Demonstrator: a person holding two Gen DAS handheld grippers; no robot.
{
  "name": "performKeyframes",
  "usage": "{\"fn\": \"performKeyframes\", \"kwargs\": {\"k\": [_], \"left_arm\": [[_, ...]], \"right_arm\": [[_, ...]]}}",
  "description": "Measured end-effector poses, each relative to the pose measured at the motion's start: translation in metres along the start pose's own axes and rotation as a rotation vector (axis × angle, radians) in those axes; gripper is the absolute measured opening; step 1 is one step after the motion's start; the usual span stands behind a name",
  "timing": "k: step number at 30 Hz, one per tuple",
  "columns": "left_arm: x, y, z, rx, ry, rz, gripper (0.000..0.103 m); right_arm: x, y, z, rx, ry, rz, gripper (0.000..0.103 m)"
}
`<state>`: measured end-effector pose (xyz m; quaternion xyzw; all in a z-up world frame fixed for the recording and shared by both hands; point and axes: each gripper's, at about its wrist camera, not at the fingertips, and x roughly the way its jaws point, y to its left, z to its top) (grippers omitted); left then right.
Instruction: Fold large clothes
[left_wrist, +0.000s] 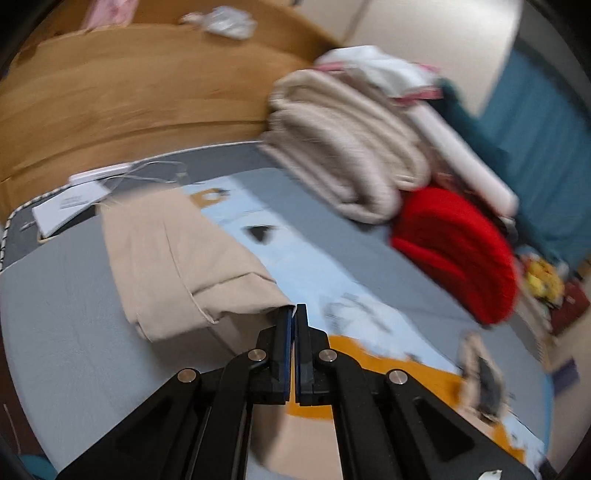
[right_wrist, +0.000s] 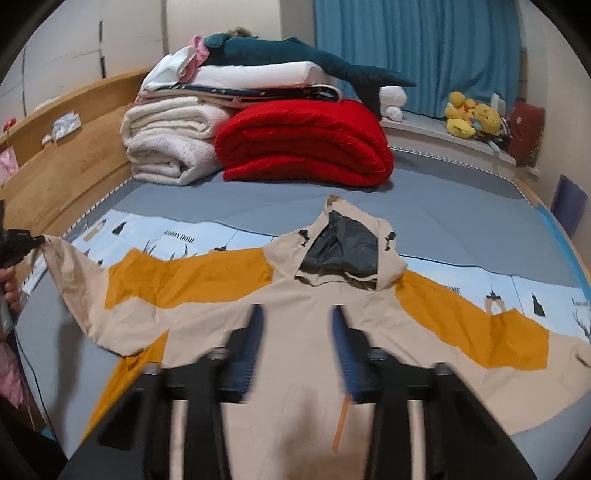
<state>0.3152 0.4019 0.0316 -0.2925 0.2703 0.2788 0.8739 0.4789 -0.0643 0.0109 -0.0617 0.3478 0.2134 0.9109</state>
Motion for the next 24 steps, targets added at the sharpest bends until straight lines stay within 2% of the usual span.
{"fn": "performKeyframes", "kwargs": {"k": [3,6,8,11,13,15,17,19,21,22,24], "left_arm": [[-0.033,-0.055,-0.026,0.089,-0.013,-0.098,0.000],[-0.046,-0.111,-0.063,0.202,-0.004,-0.204,0.000],[-0.042,-0.149,-0.093,0.267,0.070,-0.299,0.000],[-0.034,-0.198,-0.145,0.413,0.162,-0.383,0.000],[-0.019,-0.218,-0.177,0.442,0.295,-0.443,0.000],[0.000,-0.225,-0.206,0.429,0.440,-0.445,0.000],[0.020,-0.220,-0.227,0.386,0.580,-0.399,0.001],[0.032,-0.209,-0.235,0.322,0.664,-0.394,0.001],[0.030,-0.200,-0.233,0.280,0.657,-0.394,0.003],[0.027,-0.196,-0.230,0.281,0.639,-0.390,0.004],[0.021,-0.185,-0.218,0.297,0.583,-0.357,0.012]], "right_arm": [[-0.014,-0.010,0.000,0.048,-0.003,-0.004,0.025],[-0.025,-0.018,-0.004,0.089,0.010,-0.007,0.031],[-0.030,-0.024,-0.009,0.115,0.019,-0.006,0.050],[-0.036,-0.031,-0.019,0.138,0.037,-0.021,0.053],[-0.039,-0.033,-0.025,0.154,0.046,-0.023,0.053],[-0.041,-0.033,-0.032,0.162,0.050,-0.034,0.053],[-0.042,-0.033,-0.036,0.168,0.059,-0.051,0.053],[-0.043,-0.032,-0.041,0.186,0.066,-0.057,0.052],[-0.042,-0.032,-0.045,0.208,0.069,-0.058,0.037],[-0.041,-0.031,-0.046,0.216,0.075,-0.053,0.024],[-0.037,-0.028,-0.049,0.230,0.083,-0.045,0.023]]}}
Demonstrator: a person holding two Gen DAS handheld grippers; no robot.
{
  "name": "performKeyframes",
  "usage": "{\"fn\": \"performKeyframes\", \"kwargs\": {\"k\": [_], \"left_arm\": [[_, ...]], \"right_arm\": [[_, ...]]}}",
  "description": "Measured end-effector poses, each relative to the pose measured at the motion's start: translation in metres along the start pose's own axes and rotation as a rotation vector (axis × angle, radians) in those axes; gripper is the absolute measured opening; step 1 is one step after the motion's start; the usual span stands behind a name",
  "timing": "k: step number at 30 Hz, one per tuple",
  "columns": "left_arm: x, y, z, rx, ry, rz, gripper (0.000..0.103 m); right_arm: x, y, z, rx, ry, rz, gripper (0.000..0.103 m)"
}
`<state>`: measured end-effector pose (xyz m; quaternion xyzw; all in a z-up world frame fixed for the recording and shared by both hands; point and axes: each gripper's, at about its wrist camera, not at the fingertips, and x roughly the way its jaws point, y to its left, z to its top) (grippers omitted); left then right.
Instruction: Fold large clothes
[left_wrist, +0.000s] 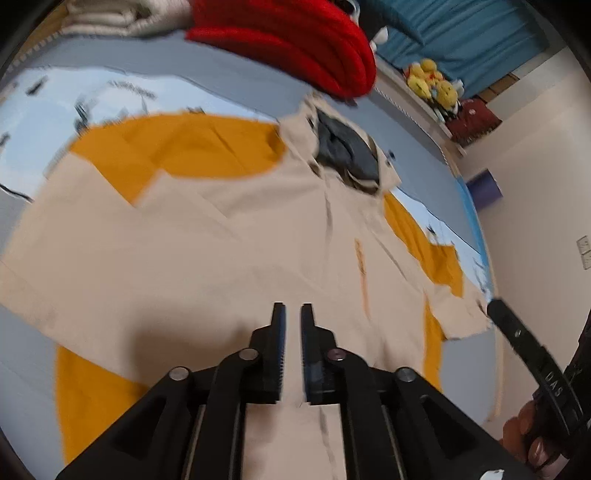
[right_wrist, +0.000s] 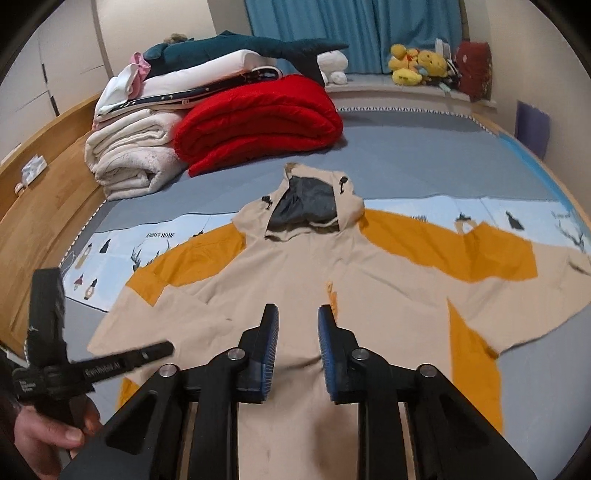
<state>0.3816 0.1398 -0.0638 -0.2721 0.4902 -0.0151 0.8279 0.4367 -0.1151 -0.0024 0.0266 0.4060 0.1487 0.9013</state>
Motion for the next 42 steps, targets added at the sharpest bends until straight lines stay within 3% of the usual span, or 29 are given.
{"fn": "performKeyframes", "kwargs": {"k": [8,12,16,20,25,27,28,30,33,36,38,42], "left_arm": [[0.002,0.017,0.012,0.076,-0.056,0.166,0.014],[0.001,0.025,0.021,0.083,-0.075,0.177,0.014],[0.006,0.031,0.028,0.079,-0.074,0.190,0.014],[0.010,0.034,0.036,0.070,-0.086,0.198,0.014],[0.011,0.037,0.044,0.064,-0.106,0.212,0.014],[0.010,0.038,0.048,0.066,-0.125,0.229,0.014],[0.010,0.040,0.050,0.066,-0.134,0.239,0.014],[0.008,0.043,0.054,0.049,-0.156,0.250,0.014],[0.006,0.049,0.059,0.033,-0.175,0.258,0.014],[0.004,0.054,0.063,0.016,-0.193,0.267,0.014],[0.004,0.056,0.064,0.010,-0.197,0.269,0.014],[0.014,0.059,0.066,0.007,-0.162,0.262,0.014]], "right_arm": [[0.058,-0.001,-0.032,0.131,0.185,0.086,0.027],[0.094,-0.010,-0.057,0.208,0.290,0.093,0.030],[0.132,-0.025,-0.089,0.343,0.454,0.093,0.030],[0.145,-0.029,-0.108,0.386,0.509,0.064,0.031],[0.145,-0.021,-0.105,0.362,0.496,0.061,0.032],[0.144,-0.019,-0.099,0.358,0.480,0.064,0.015],[0.140,-0.019,-0.095,0.351,0.455,0.067,0.003],[0.134,-0.023,-0.082,0.343,0.406,0.094,0.002],[0.113,-0.034,-0.047,0.308,0.255,0.099,0.002],[0.094,-0.063,-0.015,0.290,0.115,0.028,0.002],[0.088,-0.093,0.001,0.288,0.054,-0.077,0.002],[0.089,-0.145,0.015,0.330,0.032,-0.227,0.002]]}}
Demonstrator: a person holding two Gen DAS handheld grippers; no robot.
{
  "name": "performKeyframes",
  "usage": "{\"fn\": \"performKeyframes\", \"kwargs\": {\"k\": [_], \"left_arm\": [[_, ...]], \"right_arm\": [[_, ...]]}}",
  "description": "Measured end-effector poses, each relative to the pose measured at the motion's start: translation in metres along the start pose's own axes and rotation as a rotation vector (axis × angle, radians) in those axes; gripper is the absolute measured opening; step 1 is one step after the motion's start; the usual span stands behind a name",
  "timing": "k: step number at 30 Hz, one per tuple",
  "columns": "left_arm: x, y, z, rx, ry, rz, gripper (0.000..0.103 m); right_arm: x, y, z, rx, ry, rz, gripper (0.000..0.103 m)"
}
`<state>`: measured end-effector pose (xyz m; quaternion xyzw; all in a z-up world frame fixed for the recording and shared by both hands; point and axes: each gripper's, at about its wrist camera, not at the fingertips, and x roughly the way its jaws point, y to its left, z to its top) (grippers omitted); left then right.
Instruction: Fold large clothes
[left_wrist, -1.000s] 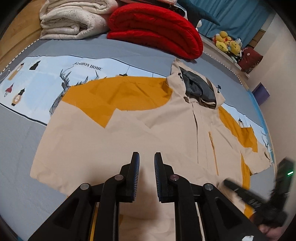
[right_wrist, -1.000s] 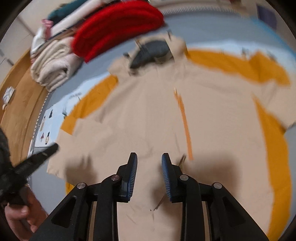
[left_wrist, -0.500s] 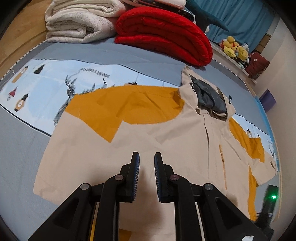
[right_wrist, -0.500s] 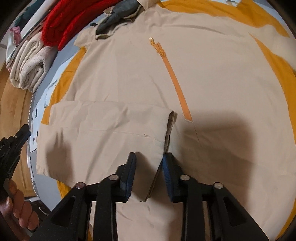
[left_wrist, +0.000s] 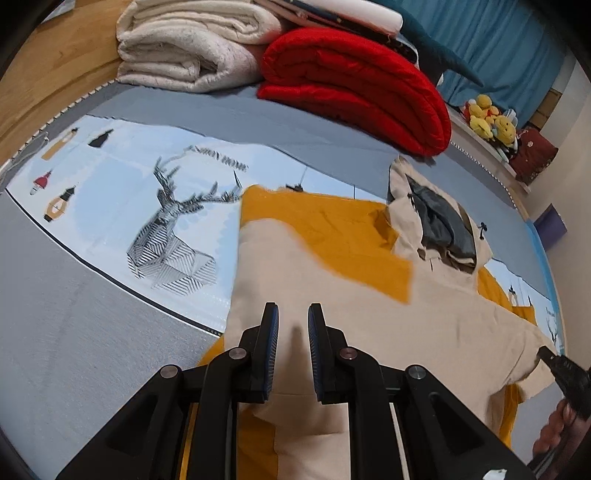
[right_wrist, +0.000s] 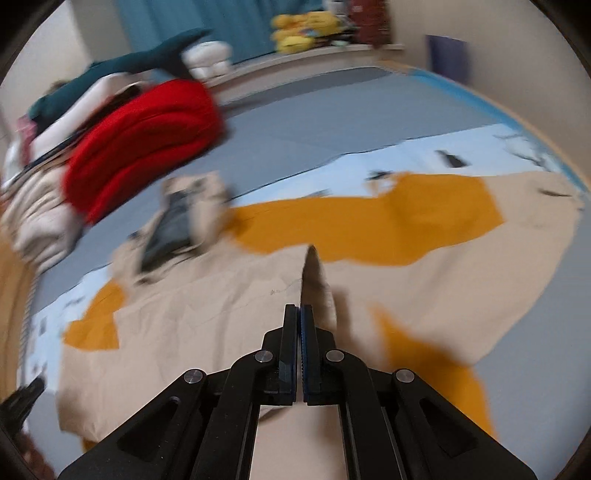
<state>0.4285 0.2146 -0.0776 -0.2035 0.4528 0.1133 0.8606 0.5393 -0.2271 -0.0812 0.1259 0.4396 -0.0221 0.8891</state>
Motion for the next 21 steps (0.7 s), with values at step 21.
{"fn": "performKeyframes", "kwargs": {"k": [21], "left_arm": [[0.056,-0.009,-0.042,0.046,0.288,0.066,0.017]], "right_arm": [[0.054,-0.077,-0.022,0.411,0.265,0.022,0.032]]}}
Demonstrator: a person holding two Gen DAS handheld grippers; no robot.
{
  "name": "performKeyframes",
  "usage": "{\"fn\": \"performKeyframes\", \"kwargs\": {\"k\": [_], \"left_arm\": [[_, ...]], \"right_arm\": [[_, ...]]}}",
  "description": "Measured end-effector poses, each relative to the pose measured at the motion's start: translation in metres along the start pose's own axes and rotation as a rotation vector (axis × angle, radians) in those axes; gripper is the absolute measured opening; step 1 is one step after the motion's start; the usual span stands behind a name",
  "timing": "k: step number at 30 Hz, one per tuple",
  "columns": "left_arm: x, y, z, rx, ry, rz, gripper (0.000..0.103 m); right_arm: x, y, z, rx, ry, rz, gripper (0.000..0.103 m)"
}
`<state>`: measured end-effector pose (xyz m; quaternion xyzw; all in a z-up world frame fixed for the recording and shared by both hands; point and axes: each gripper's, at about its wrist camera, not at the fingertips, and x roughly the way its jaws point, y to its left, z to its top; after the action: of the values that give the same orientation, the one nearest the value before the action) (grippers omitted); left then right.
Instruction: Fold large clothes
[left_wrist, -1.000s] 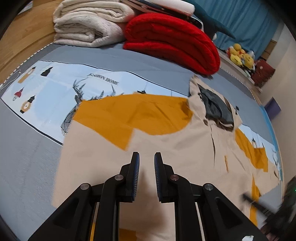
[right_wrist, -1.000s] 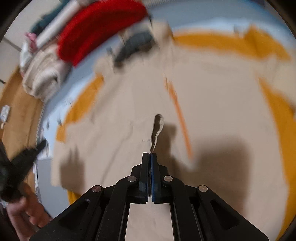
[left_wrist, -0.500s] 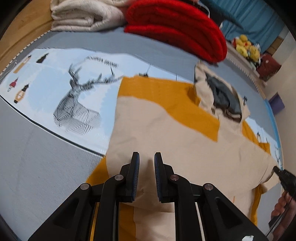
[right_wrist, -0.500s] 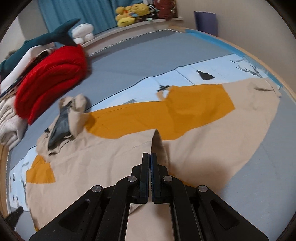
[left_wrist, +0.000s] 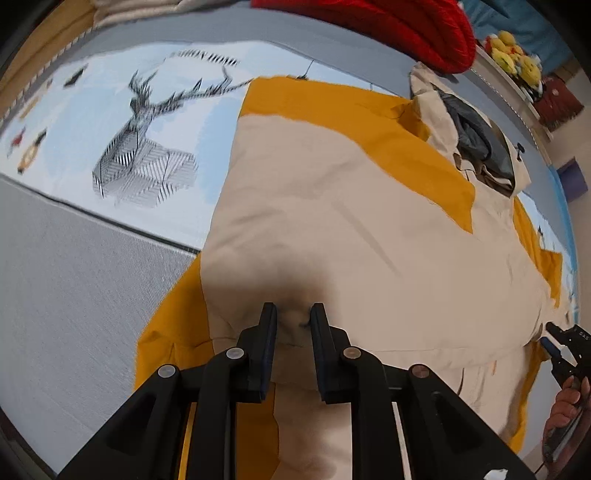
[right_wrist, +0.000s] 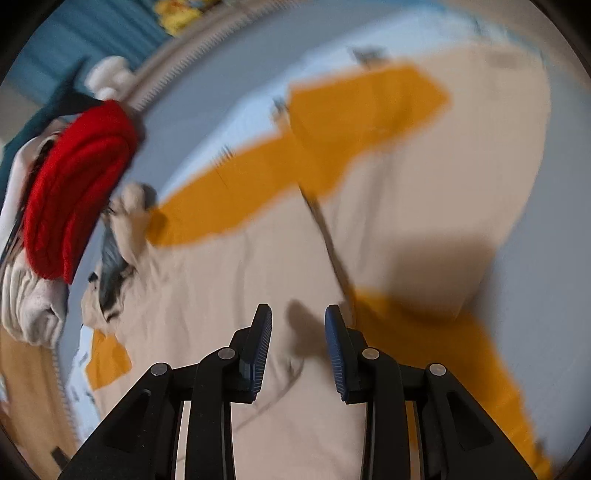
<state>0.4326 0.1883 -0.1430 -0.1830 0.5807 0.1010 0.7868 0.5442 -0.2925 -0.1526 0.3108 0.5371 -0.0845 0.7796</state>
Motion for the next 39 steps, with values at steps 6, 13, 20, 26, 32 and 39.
{"fn": "performKeyframes", "kwargs": {"k": [6,13,20,26,32,39], "left_arm": [[0.009,-0.012,0.000,0.095,0.036,0.030,0.017],[0.025,-0.015,-0.009,0.137,0.097,0.065,0.017],[0.018,-0.017,-0.008,0.157,0.076,0.033,0.017],[0.006,-0.011,-0.004,0.139,0.045,-0.005,0.017],[0.020,-0.014,-0.009,0.149,0.087,0.046,0.017],[0.010,-0.027,-0.011,0.186,0.038,0.038,0.021]], "right_arm": [[0.028,-0.016,-0.014,0.101,0.099,0.010,0.032],[0.024,-0.018,-0.003,0.107,0.054,0.071,0.021],[-0.006,-0.004,0.002,0.052,-0.054,0.038,0.010],[-0.013,-0.013,0.001,0.079,-0.099,-0.131,0.018],[-0.025,0.013,0.007,-0.077,-0.183,-0.048,0.024],[0.031,0.010,0.000,-0.124,0.086,-0.018,0.023]]}}
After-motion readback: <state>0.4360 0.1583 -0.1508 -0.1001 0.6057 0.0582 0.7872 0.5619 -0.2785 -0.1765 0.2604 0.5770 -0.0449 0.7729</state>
